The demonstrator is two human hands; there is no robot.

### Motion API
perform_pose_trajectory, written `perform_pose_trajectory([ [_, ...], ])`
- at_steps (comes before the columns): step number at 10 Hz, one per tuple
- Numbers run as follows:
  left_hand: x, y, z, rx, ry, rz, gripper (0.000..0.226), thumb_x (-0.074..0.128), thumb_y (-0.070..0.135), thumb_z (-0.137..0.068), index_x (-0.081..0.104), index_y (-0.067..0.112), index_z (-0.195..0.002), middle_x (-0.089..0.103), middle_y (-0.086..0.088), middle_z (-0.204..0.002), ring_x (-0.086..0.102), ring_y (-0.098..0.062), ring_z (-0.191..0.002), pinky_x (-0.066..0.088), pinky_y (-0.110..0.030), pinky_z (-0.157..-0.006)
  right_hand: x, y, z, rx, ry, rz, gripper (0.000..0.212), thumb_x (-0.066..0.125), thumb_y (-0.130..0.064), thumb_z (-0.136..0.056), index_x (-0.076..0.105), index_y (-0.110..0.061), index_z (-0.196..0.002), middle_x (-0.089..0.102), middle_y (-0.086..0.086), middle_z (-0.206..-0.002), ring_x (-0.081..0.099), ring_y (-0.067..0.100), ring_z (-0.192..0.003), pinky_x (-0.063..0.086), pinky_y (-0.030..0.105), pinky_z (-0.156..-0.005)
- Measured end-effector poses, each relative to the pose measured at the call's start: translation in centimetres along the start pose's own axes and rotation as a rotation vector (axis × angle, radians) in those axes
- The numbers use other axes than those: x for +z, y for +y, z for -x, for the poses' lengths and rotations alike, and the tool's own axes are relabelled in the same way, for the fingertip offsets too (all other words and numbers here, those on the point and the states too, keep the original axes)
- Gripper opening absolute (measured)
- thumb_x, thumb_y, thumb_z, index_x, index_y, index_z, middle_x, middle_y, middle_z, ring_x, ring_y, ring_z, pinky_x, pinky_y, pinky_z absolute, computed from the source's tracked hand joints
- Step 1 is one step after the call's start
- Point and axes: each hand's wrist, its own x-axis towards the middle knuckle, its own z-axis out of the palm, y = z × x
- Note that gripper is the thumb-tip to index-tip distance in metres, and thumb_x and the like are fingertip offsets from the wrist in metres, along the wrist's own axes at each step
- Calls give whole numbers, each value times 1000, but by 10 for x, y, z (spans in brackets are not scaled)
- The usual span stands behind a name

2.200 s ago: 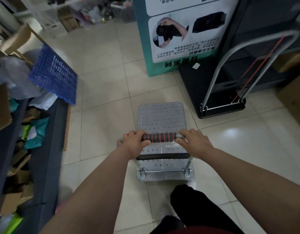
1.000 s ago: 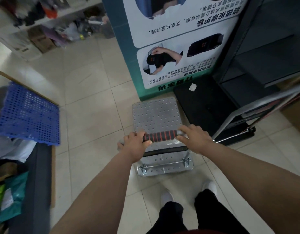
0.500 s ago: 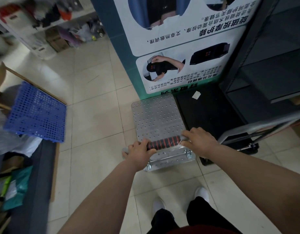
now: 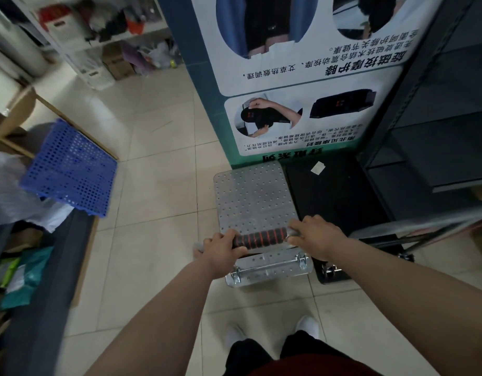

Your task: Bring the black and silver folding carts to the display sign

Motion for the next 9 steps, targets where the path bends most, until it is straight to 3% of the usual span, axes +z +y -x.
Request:
perform_pose_trajectory([
  [2,7,-5,10,-4,37,7,33,46,57,-84,43,42,-113,45,2,-108,41,-25,-105,25,-42,-85,10,-5,11,-4,38,33,32,41,-51,-93,48,-29,-114,52,6,-108,44,25,-103,38,37,-81],
  [5,9,-9,13,15,3,8,31,46,58,-84,41,43,-110,40,5,-102,41,-24,-106,27,-43,-85,15,-7,17,23,23,9,32,41,-53,-92,47,-32,-115,52,4,-109,43,22,-104,39,36,-82],
  [7,8,-7,11,-3,33,-33,31,45,57,-86,41,42,-112,47,-3,-118,40,-27,-109,30,-49,-92,16,-6,13,12,64,25,35,40,-50,-93,47,-30,-121,53,5,-114,45,24,-105,38,37,-84],
  [9,-8,13,21,65,76,-123,44,49,45,-88,37,42,-130,37,-4,-138,33,-29,-124,23,-60,-103,11,-11,14,-5,117,7,52,49,-48,-90,39,-27,-136,45,6,-137,40,28,-125,35,43,-102],
])
